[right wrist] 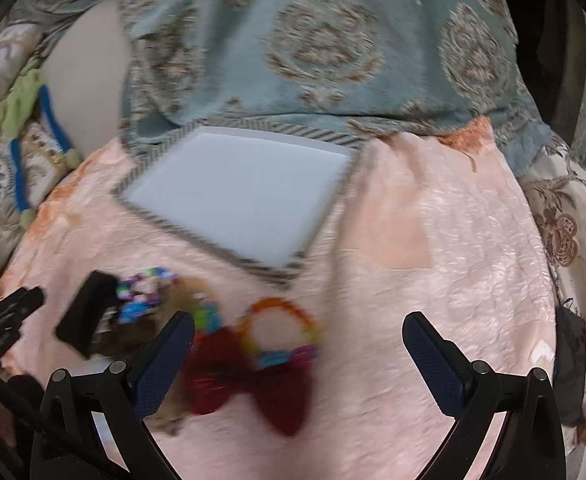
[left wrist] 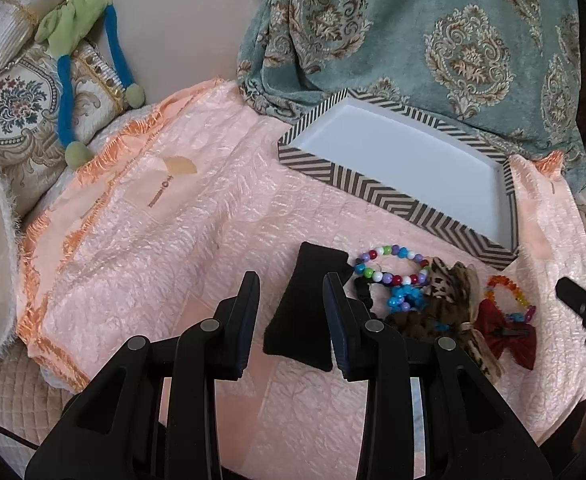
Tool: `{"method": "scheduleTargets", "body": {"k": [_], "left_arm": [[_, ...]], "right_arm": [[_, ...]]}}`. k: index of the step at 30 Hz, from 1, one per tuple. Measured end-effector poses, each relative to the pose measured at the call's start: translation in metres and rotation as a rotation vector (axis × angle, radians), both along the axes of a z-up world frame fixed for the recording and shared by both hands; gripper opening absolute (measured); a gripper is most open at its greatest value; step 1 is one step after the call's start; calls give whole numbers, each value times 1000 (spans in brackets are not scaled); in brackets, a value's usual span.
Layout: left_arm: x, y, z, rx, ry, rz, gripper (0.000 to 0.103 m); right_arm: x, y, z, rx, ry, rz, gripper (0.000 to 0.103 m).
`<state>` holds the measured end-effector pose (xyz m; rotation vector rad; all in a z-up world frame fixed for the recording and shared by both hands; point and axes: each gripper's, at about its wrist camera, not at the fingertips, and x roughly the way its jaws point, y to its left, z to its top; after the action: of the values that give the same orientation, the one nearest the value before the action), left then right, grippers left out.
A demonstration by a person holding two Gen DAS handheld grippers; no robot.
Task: Organize jewelry
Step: 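Move the left gripper toward the black velvet hair tie, then hold the open left gripper around the black velvet hair tie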
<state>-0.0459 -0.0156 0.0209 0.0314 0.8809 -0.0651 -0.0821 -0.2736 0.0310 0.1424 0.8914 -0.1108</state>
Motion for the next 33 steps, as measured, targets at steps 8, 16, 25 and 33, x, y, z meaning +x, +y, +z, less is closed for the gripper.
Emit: {"method": "scheduleTargets", "body": {"k": [8, 16, 25, 33], "left_arm": [[-9, 3, 8, 21, -25, -2, 32], [-12, 10, 13, -21, -37, 16, 33], [-15, 10, 19, -32, -51, 12, 46], [-17, 5, 21, -41, -46, -6, 47]], "right_arm": [[-14, 47, 17, 11, -46, 24, 103], [-16, 57, 30, 23, -75, 15, 103], [-14, 55, 35, 36, -75, 18, 103], [-12, 57, 36, 44, -76, 21, 103]]}}
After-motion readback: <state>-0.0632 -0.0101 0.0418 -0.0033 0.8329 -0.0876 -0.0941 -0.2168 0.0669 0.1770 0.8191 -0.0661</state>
